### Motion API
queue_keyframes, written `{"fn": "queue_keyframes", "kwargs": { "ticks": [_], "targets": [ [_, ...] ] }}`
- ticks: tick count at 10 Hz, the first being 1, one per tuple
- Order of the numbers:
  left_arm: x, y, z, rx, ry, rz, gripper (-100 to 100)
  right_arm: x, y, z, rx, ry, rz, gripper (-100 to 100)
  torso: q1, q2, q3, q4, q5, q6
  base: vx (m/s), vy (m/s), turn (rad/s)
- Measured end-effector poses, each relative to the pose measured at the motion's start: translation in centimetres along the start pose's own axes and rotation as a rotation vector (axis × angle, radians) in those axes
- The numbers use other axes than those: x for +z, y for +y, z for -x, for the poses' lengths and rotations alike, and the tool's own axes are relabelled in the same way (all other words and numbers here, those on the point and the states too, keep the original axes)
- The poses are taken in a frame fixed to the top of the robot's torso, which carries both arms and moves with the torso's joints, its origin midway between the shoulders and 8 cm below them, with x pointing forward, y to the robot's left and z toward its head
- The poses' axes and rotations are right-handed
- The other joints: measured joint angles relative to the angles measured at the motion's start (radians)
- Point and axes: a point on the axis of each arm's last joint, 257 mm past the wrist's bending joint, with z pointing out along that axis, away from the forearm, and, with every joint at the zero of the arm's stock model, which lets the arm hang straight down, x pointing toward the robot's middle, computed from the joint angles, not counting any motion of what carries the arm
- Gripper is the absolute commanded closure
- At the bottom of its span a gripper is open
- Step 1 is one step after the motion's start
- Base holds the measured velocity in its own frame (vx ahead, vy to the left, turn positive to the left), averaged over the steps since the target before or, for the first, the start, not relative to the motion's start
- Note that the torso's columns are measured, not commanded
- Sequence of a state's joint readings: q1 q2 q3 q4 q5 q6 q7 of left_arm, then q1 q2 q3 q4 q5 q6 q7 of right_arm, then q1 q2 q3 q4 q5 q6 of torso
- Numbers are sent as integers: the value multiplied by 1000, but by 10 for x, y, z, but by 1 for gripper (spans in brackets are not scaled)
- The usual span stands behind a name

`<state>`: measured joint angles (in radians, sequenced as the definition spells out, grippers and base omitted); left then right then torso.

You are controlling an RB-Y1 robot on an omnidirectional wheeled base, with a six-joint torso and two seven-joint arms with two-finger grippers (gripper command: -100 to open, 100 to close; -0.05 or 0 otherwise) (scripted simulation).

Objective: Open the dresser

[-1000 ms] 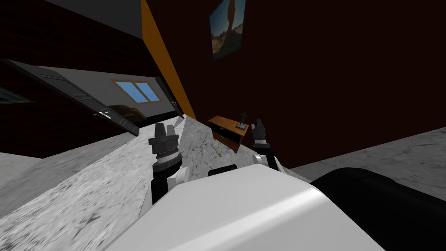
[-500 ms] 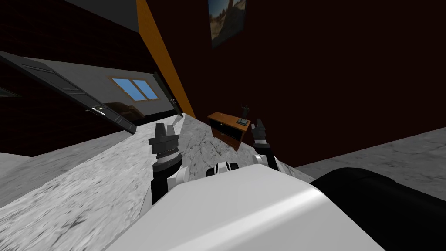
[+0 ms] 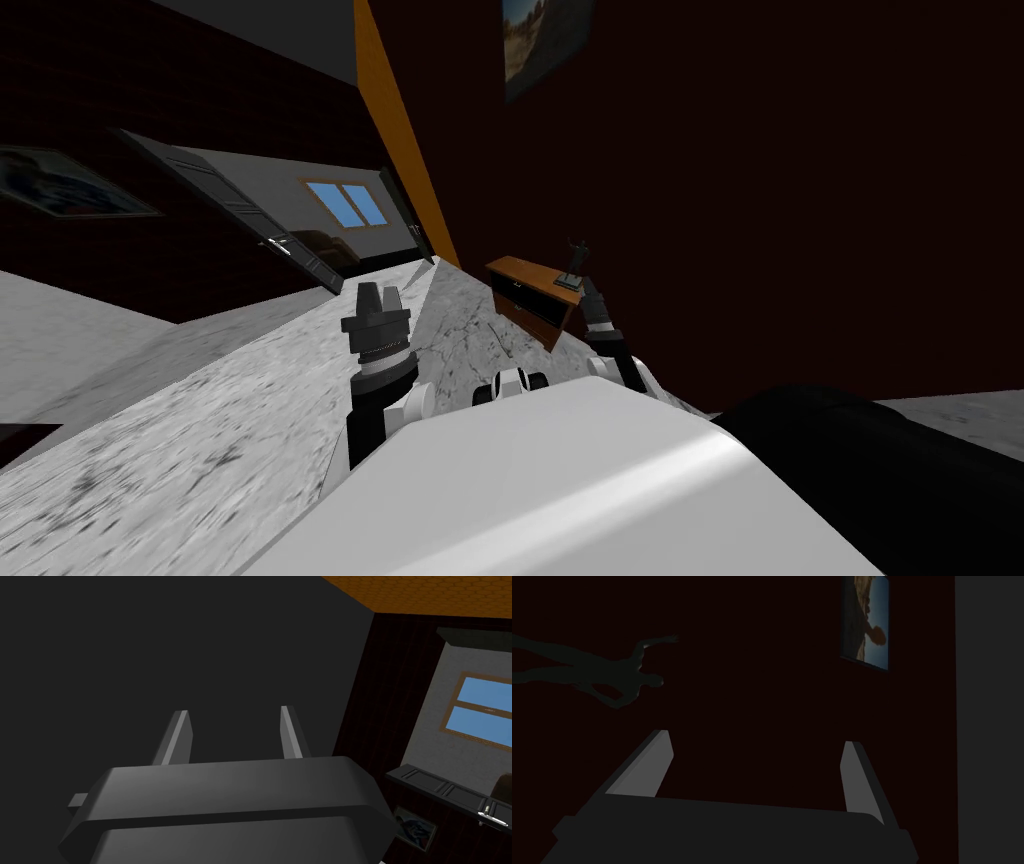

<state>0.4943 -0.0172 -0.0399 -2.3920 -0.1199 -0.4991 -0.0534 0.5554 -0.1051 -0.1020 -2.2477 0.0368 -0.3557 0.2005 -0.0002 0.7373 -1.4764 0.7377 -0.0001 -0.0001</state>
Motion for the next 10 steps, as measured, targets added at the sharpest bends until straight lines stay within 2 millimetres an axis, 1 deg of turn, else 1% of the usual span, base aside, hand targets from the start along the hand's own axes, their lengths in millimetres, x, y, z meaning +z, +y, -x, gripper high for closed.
{"fn": "queue_keyframes", "kwargs": {
  "ticks": [2,3,6,7,8,9,10],
  "targets": [
    [0,0,0,0,0,0,0,-4,-11,-1,-98,25,-30,-100,1,2,1,1,0,1,53,-28,133],
    [0,0,0,0,0,0,0,-5,-17,-1,-147,37,-44,-100,1,2,1,1,0,0,60,-31,298],
    [0,0,0,0,0,0,0,-12,-37,2,-300,74,-94,-100,0,0,0,0,0,0,51,-21,142],
    [0,0,0,0,0,0,0,-14,-41,1,-334,81,-105,-100,1,1,0,0,0,0,44,-18,233],
    [0,0,0,0,0,0,0,-19,-50,1,-385,95,-124,-100,0,1,1,0,0,0,41,-24,111],
    [0,0,0,0,0,0,0,-20,-53,2,-419,102,-132,-100,0,1,1,0,0,1,57,-25,247],
    [0,0,0,0,0,0,0,-25,-60,4,-472,116,-152,-100,0,0,0,0,0,0,48,-24,111]
  ]
}}
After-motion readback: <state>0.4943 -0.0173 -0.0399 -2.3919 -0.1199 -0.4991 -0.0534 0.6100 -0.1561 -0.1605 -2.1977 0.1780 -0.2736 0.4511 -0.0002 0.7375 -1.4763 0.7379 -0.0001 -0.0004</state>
